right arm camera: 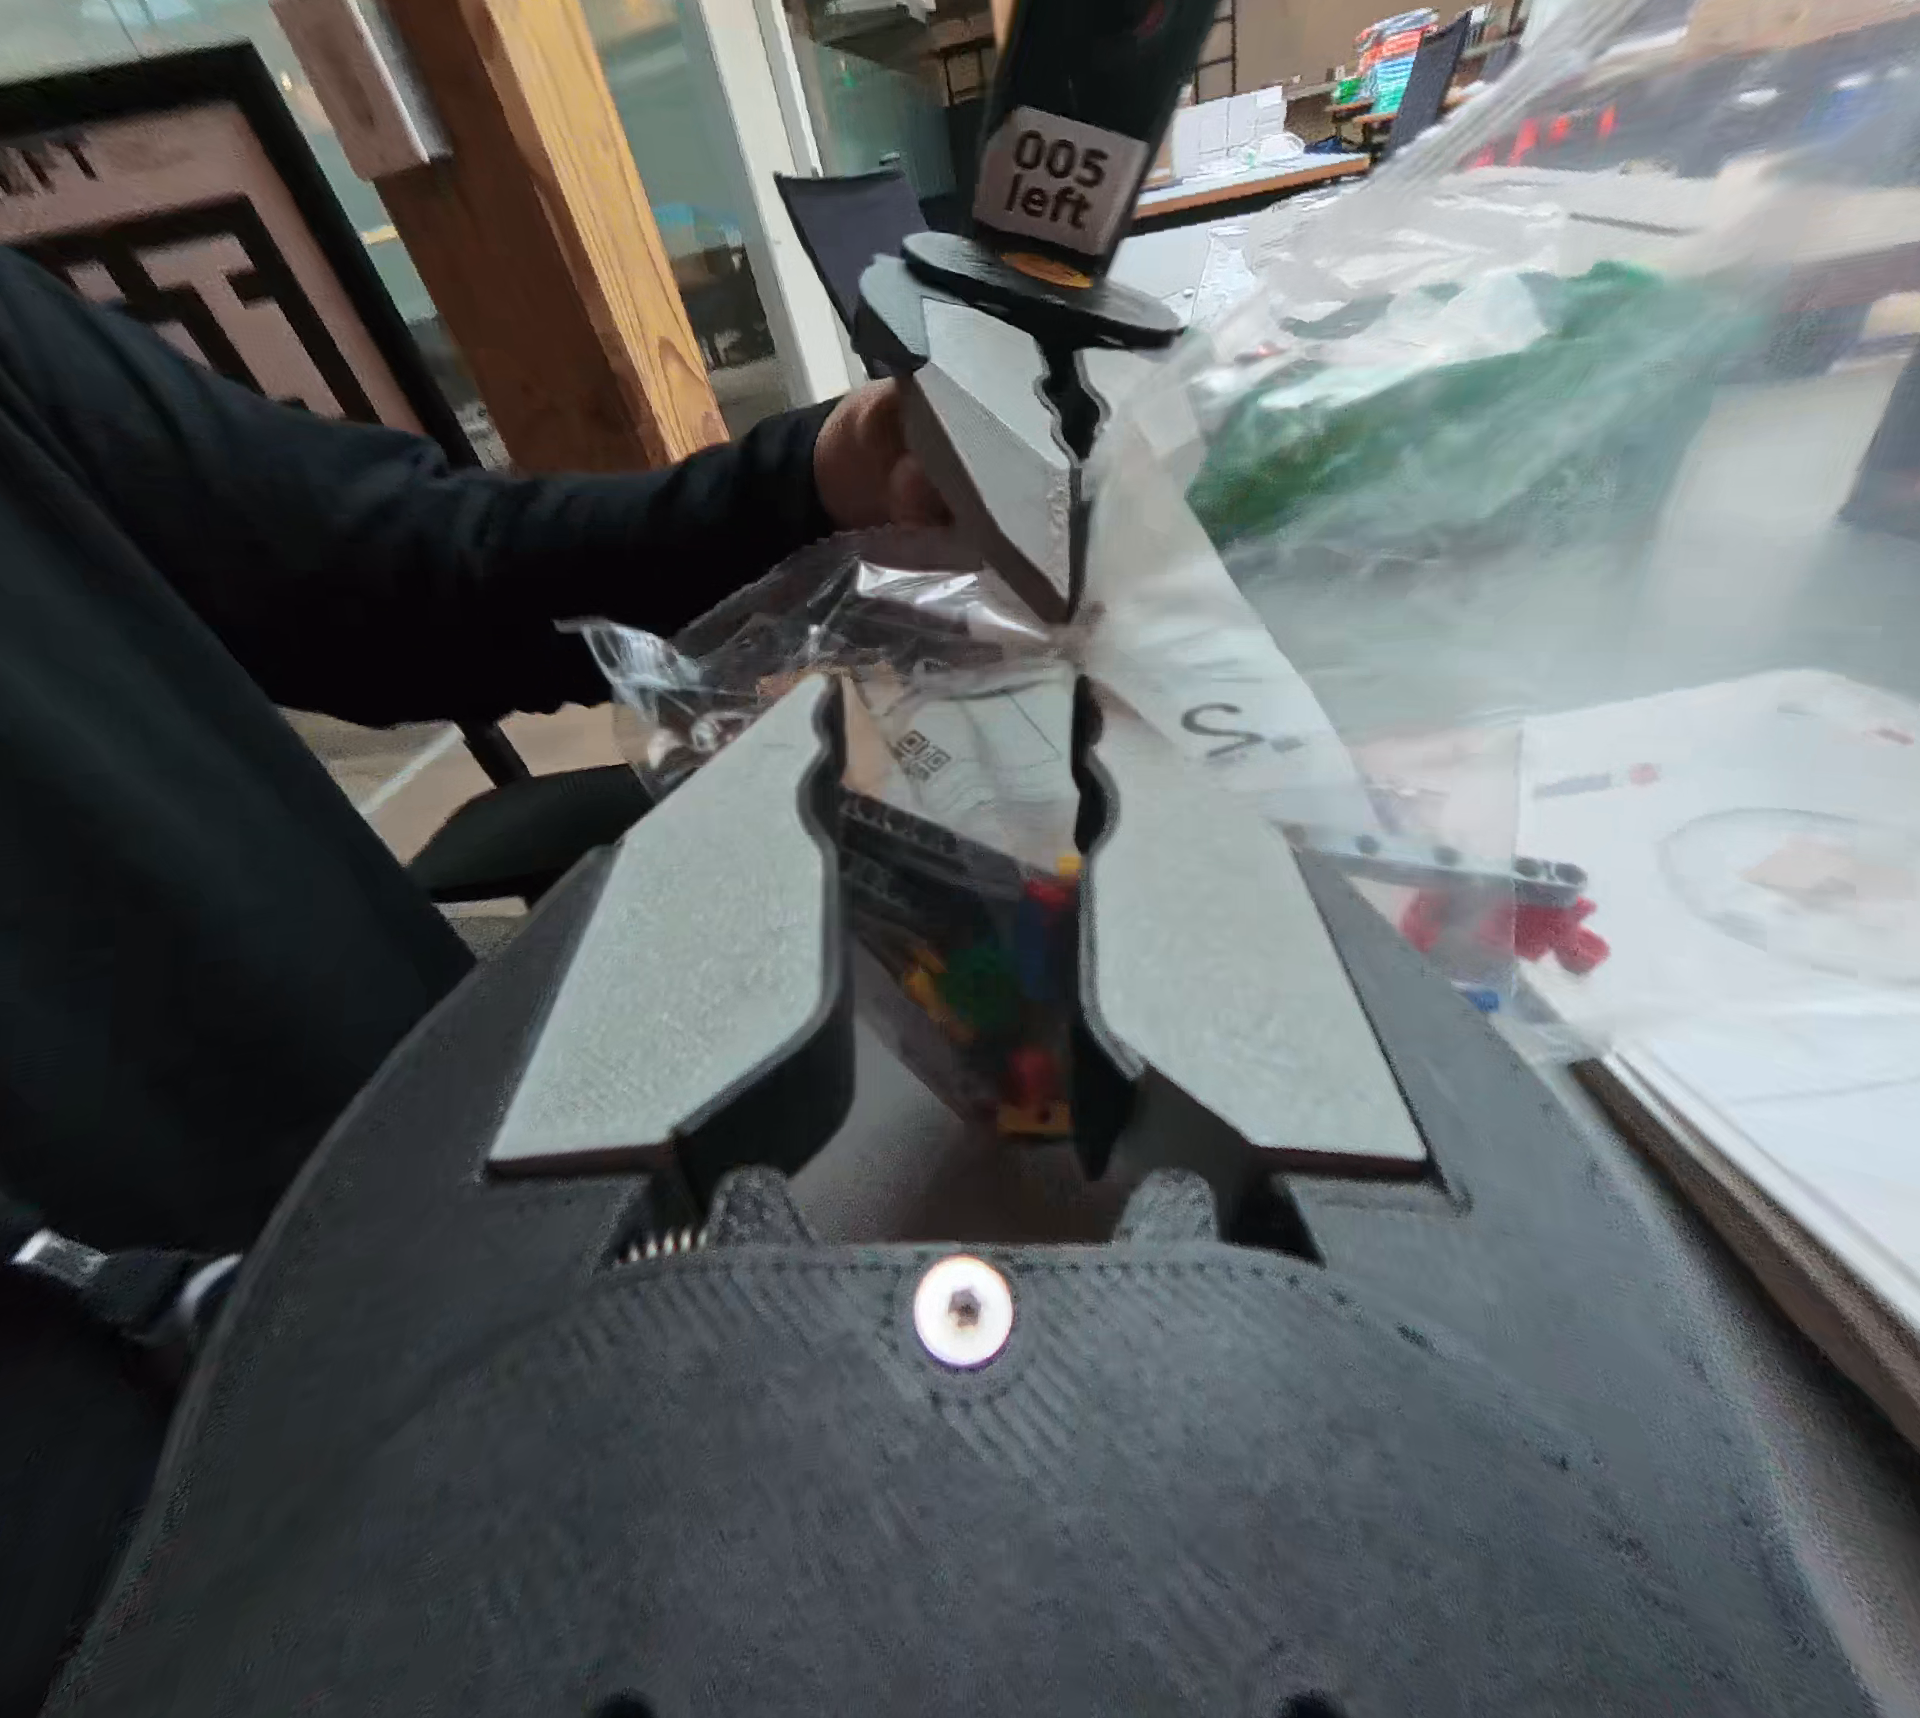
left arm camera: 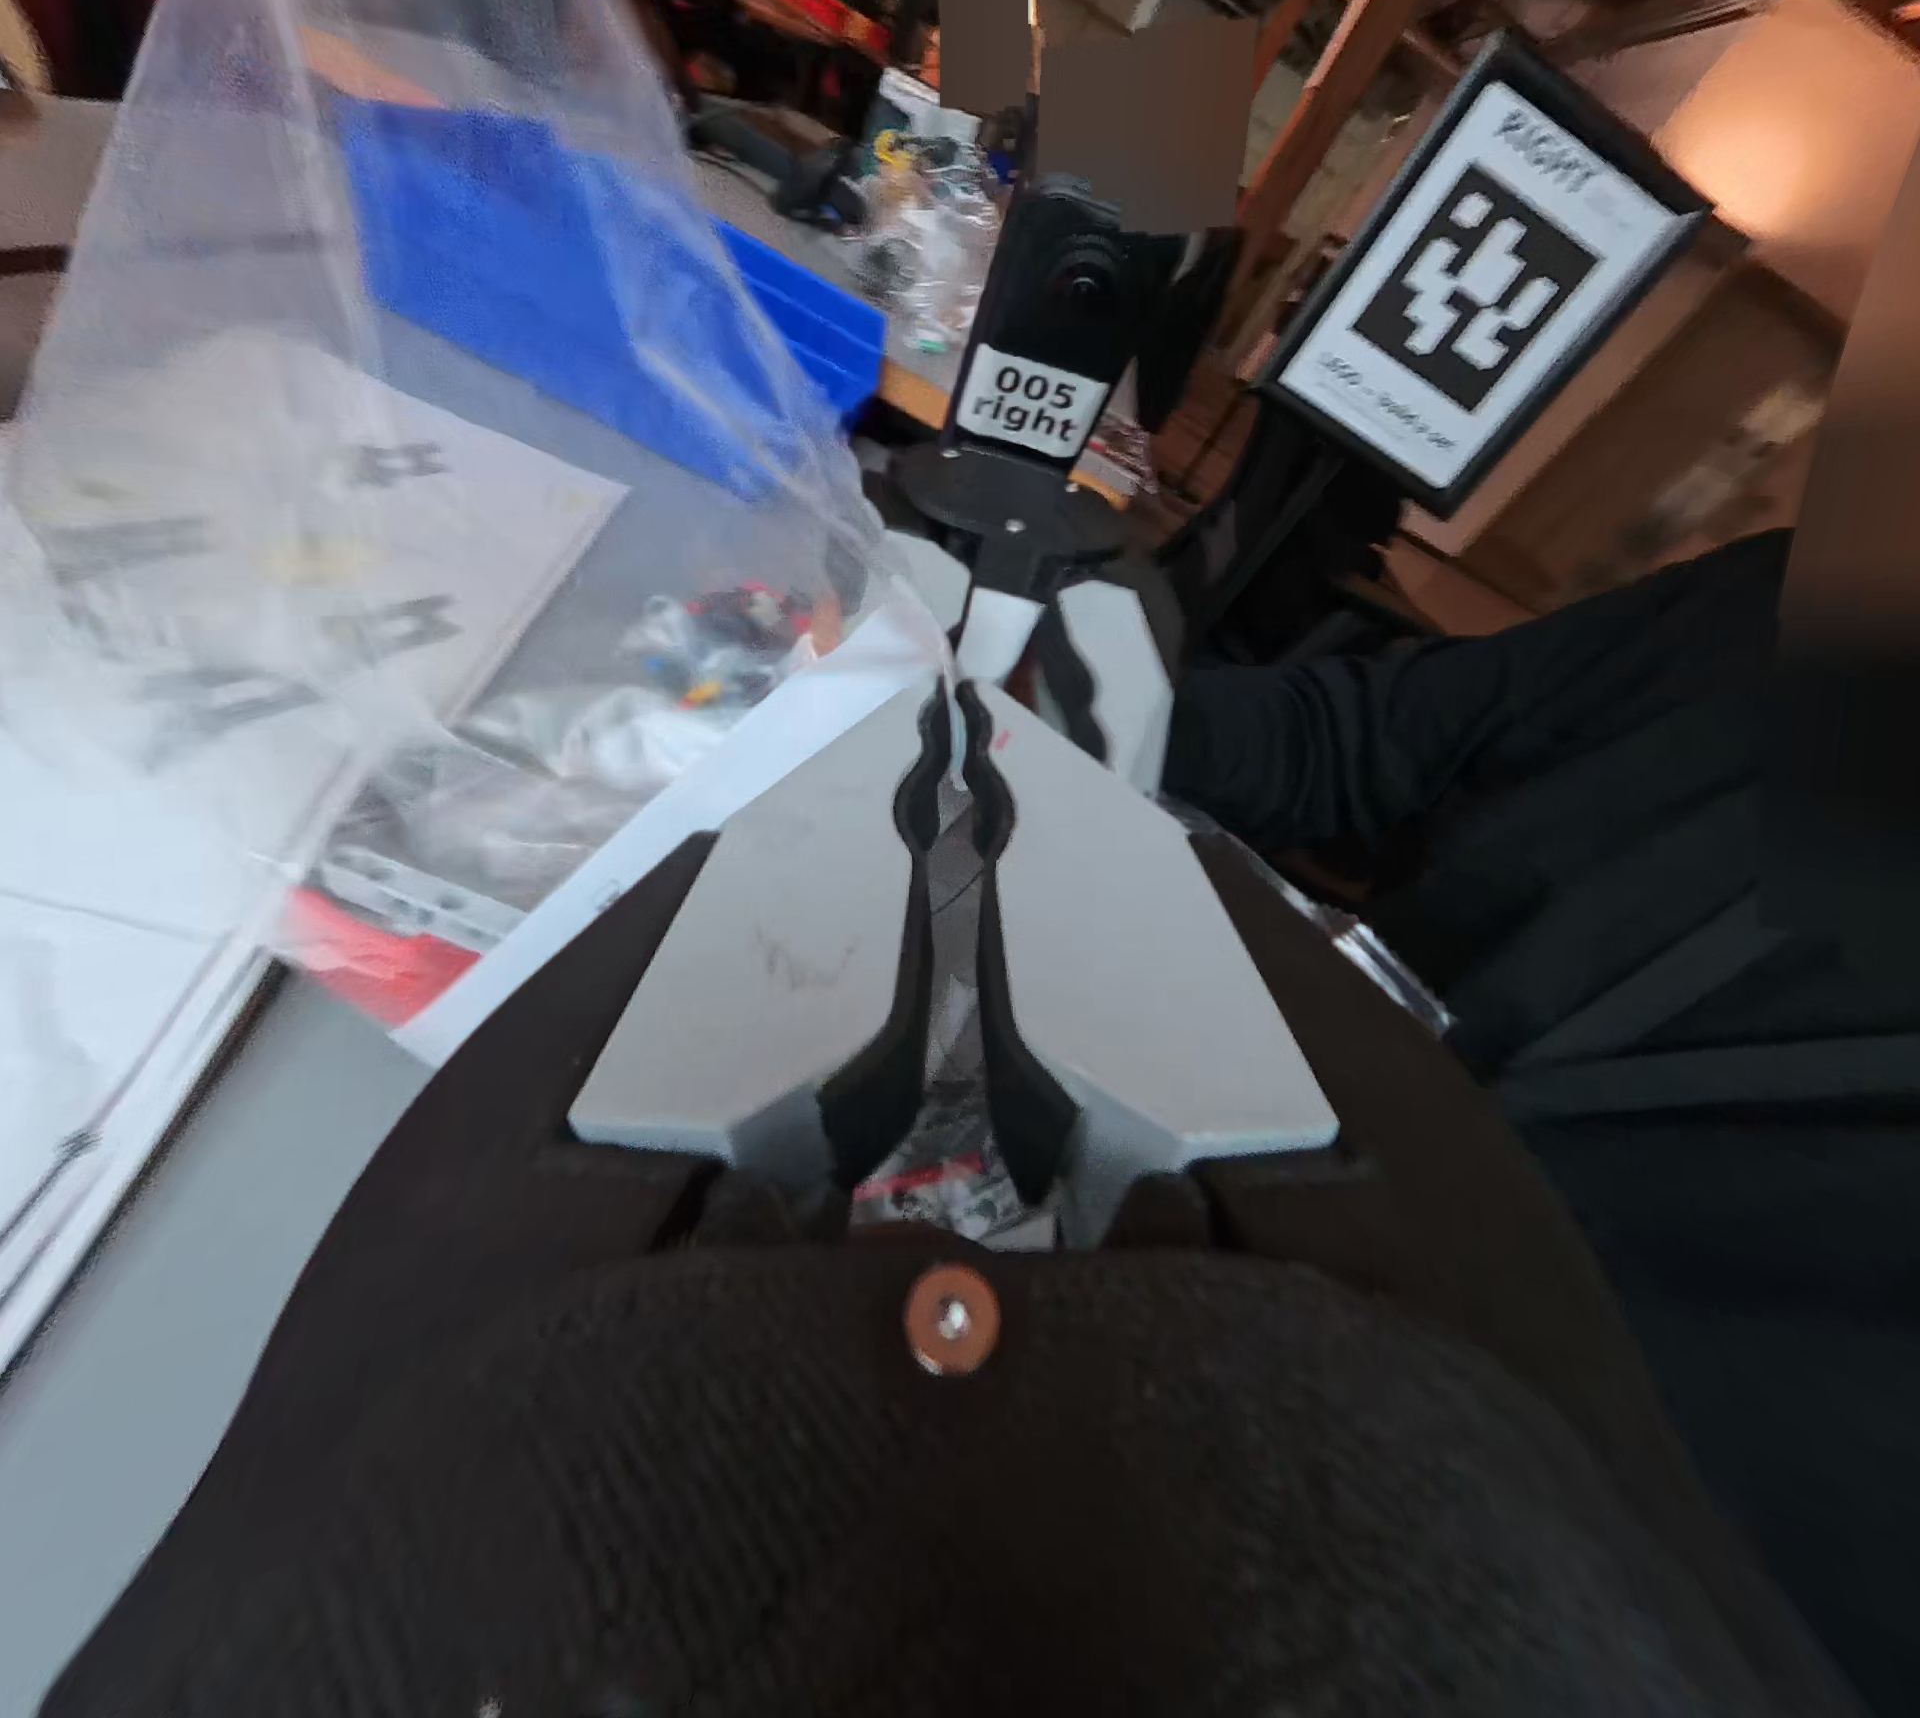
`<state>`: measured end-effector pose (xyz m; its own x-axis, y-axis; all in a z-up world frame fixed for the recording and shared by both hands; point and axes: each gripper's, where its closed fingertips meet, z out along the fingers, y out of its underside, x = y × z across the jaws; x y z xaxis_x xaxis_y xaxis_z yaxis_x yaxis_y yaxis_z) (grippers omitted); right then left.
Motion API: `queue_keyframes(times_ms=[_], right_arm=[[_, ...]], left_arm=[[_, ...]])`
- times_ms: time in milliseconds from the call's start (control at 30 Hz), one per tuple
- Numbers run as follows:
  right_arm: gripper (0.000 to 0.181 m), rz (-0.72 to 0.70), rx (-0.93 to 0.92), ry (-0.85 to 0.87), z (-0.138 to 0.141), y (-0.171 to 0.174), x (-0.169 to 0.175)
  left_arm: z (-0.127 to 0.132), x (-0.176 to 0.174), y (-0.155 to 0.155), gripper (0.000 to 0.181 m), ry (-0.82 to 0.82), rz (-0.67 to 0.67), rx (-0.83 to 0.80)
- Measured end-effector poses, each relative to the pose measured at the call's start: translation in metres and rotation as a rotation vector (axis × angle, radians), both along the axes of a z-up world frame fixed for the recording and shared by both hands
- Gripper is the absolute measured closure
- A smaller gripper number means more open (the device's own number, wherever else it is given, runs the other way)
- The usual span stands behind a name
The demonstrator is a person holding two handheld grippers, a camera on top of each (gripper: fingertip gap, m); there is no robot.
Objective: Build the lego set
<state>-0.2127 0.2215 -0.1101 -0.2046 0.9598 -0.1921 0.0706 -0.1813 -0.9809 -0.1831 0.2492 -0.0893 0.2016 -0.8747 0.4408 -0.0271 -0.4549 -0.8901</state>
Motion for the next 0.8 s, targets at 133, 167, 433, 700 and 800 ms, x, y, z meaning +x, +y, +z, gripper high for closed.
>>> queue_keyframes(times_ms=[133, 167, 433, 700, 800], right_arm=[[0.102, -0.071, -0.151, 0.009, -0.004, 0.023, 0.012], [0.088, -0.109, -0.159, -0.009, -0.006, 0.031, 0.014], [0.071, -0.242, -0.033, -0.198, -0.042, 0.047, 0.017], [0.079, -0.105, -0.08, -0.366, -0.086, 0.019, -0.013], [0.073, -0.123, -0.026, -0.42, -0.1, 0.018, -0.017]], left_arm=[[0.004, -0.012, 0.001, 0.181, 0.017, 0.019, 0.032], [0.006, -0.013, -0.002, 0.181, 0.024, 0.01, 0.04], [-0.024, -0.064, 0.003, 0.168, 0.225, 0.078, 0.314], [-0.069, -0.072, -0.015, 0.175, 0.172, 0.002, 0.505], [-0.052, -0.052, -0.023, 0.181, 0.109, -0.043, 0.494]])
